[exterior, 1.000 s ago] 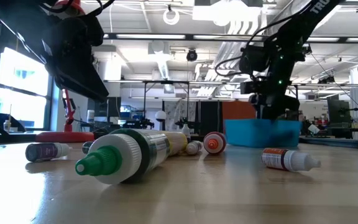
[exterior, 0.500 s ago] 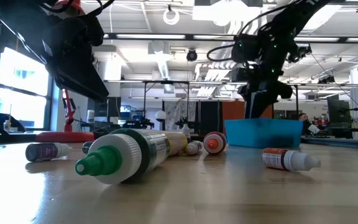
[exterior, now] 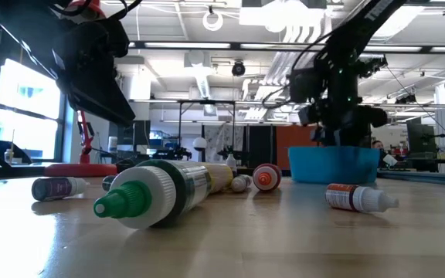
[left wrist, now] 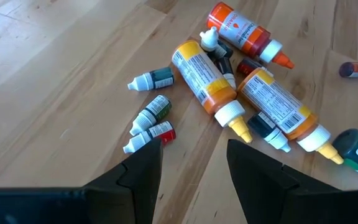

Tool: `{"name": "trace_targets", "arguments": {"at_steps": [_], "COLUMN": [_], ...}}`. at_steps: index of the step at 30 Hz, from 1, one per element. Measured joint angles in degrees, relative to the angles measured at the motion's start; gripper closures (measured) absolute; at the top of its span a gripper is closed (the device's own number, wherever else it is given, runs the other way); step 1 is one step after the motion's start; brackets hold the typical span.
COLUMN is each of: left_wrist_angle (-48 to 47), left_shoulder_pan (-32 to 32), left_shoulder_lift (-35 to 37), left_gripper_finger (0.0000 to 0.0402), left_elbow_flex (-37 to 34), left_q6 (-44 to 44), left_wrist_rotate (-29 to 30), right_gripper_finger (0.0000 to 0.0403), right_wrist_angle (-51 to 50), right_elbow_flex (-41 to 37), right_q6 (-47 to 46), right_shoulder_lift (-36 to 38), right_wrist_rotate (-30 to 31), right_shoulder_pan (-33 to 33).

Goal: Pick & Place food coloring
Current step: Put the big red food coloring bottle into the blue bin

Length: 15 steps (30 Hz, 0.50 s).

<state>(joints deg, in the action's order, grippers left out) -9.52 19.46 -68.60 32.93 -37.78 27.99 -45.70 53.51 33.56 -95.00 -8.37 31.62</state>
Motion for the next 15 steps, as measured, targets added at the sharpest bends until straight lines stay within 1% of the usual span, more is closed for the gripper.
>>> {"name": "trace_targets", "arguments": {"at_steps": [2, 5, 9, 12, 15], "left_wrist_angle": [0.0, 0.0, -0.2, -0.6, -1.0], "left_shoulder_pan": [0.0, 0.0, 0.0, 0.0, 0.0], "left_shoulder_lift": [0.0, 0.0, 0.0, 0.0, 0.0], "left_gripper_finger": [0.0223, 0.0223, 0.0223, 0.0223, 0.0223], "left_elbow_flex": [0.0, 0.0, 0.0, 0.0, 0.0], "left_q6": [0.0, 0.0, 0.0, 0.1, 0.1], "left_wrist_rotate": [0.0, 0.0, 0.0, 0.0, 0.0], "right_gripper_finger": [0.0206, 0.0206, 0.0212, 0.0229, 0.0253], "right_wrist_angle": [-0.3, -1.4, -2.2, -3.1, -2.9], "right_elbow_flex": [0.1, 1.1, 3.3, 6.6, 10.4], "right_q6": [1.9, 4.3, 6.8, 5.9, 5.0], "right_shoulder_lift": [-3.1, -6.4, -8.3, -8.5, -8.7], "right_wrist_rotate": [0.6, 3.1, 7.0, 8.8, 7.6], "right_shoulder_pan": [-0.5, -1.4, -2.0, -1.5, -0.8]}}
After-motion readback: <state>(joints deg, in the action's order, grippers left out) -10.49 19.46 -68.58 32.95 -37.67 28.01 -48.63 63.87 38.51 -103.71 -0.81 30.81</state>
